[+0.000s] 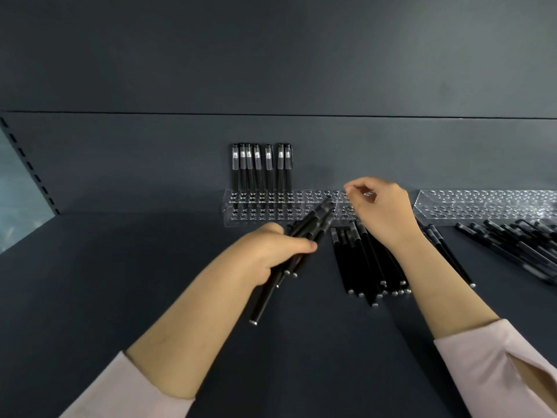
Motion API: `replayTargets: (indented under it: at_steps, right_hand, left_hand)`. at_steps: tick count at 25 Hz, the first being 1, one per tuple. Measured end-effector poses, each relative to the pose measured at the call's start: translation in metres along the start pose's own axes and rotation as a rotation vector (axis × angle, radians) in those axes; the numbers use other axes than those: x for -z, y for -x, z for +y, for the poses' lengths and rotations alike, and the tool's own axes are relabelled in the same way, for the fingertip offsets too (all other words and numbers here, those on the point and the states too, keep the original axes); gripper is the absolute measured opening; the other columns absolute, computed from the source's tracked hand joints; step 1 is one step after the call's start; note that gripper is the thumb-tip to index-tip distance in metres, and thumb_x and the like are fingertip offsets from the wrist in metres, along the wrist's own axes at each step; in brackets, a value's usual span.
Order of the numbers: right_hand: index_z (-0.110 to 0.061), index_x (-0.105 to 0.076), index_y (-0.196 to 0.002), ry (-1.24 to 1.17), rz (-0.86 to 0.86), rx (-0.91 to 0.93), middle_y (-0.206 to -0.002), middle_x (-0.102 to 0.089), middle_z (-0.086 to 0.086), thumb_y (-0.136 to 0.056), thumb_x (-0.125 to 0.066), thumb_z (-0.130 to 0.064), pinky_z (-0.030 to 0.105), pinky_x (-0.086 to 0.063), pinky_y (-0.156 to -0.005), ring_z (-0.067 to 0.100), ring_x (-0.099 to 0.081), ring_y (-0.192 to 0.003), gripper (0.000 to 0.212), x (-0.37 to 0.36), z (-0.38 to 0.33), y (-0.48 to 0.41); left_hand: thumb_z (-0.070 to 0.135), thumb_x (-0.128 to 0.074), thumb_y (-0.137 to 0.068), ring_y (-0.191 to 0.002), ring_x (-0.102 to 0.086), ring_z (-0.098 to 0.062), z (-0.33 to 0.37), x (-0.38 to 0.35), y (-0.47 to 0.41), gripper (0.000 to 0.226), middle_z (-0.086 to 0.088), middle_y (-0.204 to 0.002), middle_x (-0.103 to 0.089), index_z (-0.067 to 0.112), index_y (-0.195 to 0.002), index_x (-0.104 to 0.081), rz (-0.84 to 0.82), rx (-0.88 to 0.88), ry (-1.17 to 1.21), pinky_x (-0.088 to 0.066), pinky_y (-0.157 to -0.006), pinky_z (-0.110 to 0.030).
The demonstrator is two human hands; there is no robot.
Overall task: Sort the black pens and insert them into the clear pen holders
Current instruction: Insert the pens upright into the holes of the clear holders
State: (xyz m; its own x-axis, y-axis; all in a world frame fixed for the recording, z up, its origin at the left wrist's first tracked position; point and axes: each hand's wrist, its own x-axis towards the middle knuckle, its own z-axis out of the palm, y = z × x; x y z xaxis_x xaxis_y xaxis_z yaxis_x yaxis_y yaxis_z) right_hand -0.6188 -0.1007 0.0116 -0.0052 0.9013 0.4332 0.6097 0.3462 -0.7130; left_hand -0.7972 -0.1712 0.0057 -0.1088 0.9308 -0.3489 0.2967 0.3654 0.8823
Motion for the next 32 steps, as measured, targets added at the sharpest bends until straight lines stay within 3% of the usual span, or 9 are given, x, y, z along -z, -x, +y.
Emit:
replayTargets:
  at_steps: [2,4,7,11,15,19,22,25,32]
  right_hand:
    - [-0.02,-0.072,-0.089,-0.111,-0.048,-0.069,-0.082,-0.067,-0.005,-0.093,-0.058,-0.028,0.017,-0.05,-0.071,0.008,-0.059,-0.068,0.016,-0.001,-0.007,0.002]
    - [-0.018,-0.071,-0.089,-0.278,-0.209,-0.197,-0.081,-0.066,-0.002,-0.093,-0.061,-0.031,0.026,-0.054,-0.065,0.011,-0.061,-0.068,0.016,-0.005,-0.015,0.008]
    - [-0.014,-0.069,-0.091,-0.51,-0.383,-0.345,-0.082,-0.066,0.0,-0.09,-0.066,-0.021,0.019,-0.051,-0.057,0.009,-0.062,-0.067,0.008,-0.013,-0.026,0.013]
    - [-0.012,-0.058,-0.109,-0.784,-0.33,-0.442,-0.078,-0.065,0.005,-0.088,-0.065,-0.006,0.02,-0.053,-0.056,0.012,-0.062,-0.063,0.022,-0.018,-0.039,0.009]
    - [-0.016,-0.051,-0.118,-0.867,-0.116,-0.371,-0.085,-0.067,0.014,-0.092,-0.057,0.003,0.024,-0.056,-0.061,0.017,-0.061,-0.064,0.033,-0.023,-0.046,-0.001]
    - [-0.025,-0.047,-0.114,-0.727,0.231,-0.143,-0.085,-0.063,0.008,-0.093,-0.054,0.001,0.025,-0.056,-0.072,0.014,-0.062,-0.064,0.034,-0.023,-0.043,-0.018]
    - [-0.024,-0.042,-0.123,-0.418,0.394,0.045,-0.091,-0.065,0.003,-0.095,-0.051,-0.007,0.008,-0.046,-0.068,0.016,-0.065,-0.073,0.034,-0.025,-0.044,-0.026]
    - [-0.026,-0.043,-0.125,-0.305,0.356,0.136,-0.093,-0.064,-0.002,-0.095,-0.052,-0.011,0.013,-0.046,-0.07,0.021,-0.065,-0.079,0.034,-0.033,-0.041,-0.031]
    - [-0.028,-0.045,-0.123,-0.273,0.286,0.193,-0.094,-0.066,0.0,-0.095,-0.055,-0.014,0.018,-0.05,-0.074,0.018,-0.066,-0.081,0.033,-0.048,-0.043,-0.035]
  left_hand:
    - [0.023,-0.08,-0.078,-0.067,-0.063,-0.016,0.002,0.01,0.004,0.029,-0.003,-0.079,-0.068,0.01,-0.099,-0.065,-0.057,0.033,0.202,-0.05,-0.058,-0.029]
    - [0.024,-0.078,-0.081,-0.068,-0.061,-0.014,0.005,0.016,0.01,0.027,0.0,-0.079,-0.068,0.011,-0.102,-0.069,-0.097,0.031,0.271,-0.048,-0.059,-0.028]
    - [0.026,-0.075,-0.083,-0.076,-0.063,-0.013,0.002,0.017,0.011,0.027,0.0,-0.091,-0.069,0.011,-0.106,-0.071,-0.164,0.002,0.327,-0.052,-0.064,-0.027]
    - [0.027,-0.072,-0.086,-0.082,-0.064,-0.012,-0.002,0.017,0.007,0.022,0.002,-0.096,-0.074,0.013,-0.104,-0.073,-0.175,-0.054,0.413,-0.054,-0.071,-0.029]
    - [0.029,-0.065,-0.092,-0.073,-0.062,-0.011,-0.007,0.019,-0.002,0.014,0.008,-0.067,-0.07,0.016,-0.089,-0.07,0.009,-0.12,0.469,-0.048,-0.063,-0.027]
    - [0.021,-0.062,-0.095,-0.074,-0.072,-0.021,-0.012,0.03,-0.009,0.012,-0.001,-0.069,-0.068,0.01,-0.099,-0.063,0.036,-0.172,0.675,-0.057,-0.066,-0.031]
    - [0.018,-0.06,-0.096,-0.062,-0.07,-0.018,-0.012,0.034,-0.009,0.018,-0.004,-0.076,-0.07,0.006,-0.108,-0.061,0.007,-0.157,0.752,-0.055,-0.053,-0.026]
    - [0.016,-0.058,-0.097,-0.054,-0.062,-0.011,-0.012,0.032,-0.011,0.019,-0.006,-0.083,-0.074,0.004,-0.112,-0.06,0.002,-0.148,0.766,-0.049,-0.047,-0.022]
    - [0.014,-0.058,-0.097,-0.063,-0.058,-0.008,-0.012,0.029,-0.017,0.009,-0.006,-0.096,-0.076,0.008,-0.098,-0.063,0.033,-0.161,0.722,-0.046,-0.05,-0.018]
